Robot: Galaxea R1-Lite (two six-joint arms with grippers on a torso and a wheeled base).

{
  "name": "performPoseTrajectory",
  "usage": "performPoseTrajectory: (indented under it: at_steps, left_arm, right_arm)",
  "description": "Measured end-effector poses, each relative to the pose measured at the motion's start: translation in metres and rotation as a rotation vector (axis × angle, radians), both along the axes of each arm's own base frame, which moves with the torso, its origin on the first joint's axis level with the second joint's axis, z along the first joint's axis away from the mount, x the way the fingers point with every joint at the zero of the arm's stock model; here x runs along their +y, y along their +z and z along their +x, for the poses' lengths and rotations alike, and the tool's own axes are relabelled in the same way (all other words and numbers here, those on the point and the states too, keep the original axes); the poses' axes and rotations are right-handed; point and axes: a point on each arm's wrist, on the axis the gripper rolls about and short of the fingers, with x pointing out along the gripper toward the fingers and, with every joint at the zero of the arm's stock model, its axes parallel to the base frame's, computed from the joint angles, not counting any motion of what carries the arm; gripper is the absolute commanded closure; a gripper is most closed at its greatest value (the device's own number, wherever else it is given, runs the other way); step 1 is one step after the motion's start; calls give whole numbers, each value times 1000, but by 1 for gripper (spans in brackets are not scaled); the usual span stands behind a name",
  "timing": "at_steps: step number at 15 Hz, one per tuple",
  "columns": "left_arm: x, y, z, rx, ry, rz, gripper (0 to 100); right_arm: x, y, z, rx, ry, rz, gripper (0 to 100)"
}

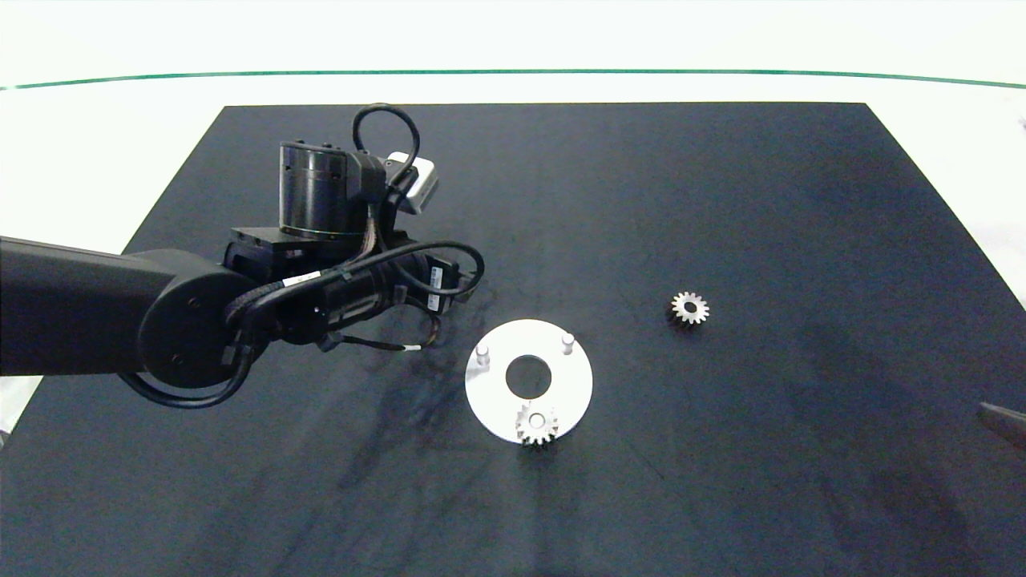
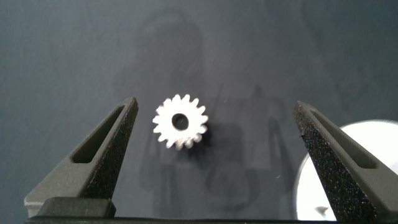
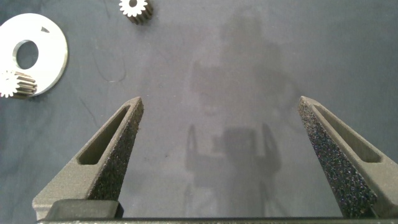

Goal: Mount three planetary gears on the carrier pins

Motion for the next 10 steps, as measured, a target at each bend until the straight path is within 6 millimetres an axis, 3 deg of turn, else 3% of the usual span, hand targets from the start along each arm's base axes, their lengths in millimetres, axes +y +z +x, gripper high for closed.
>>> performPoseTrajectory:
  at_steps: [3,10]
  left_arm:
    - [9,-3,1,2,12,18,0]
    - [8,-14,10,-5,19,19,0]
  right_arm:
    - [0,0,0,0,0,0,0]
    - [0,0,0,0,0,0,0]
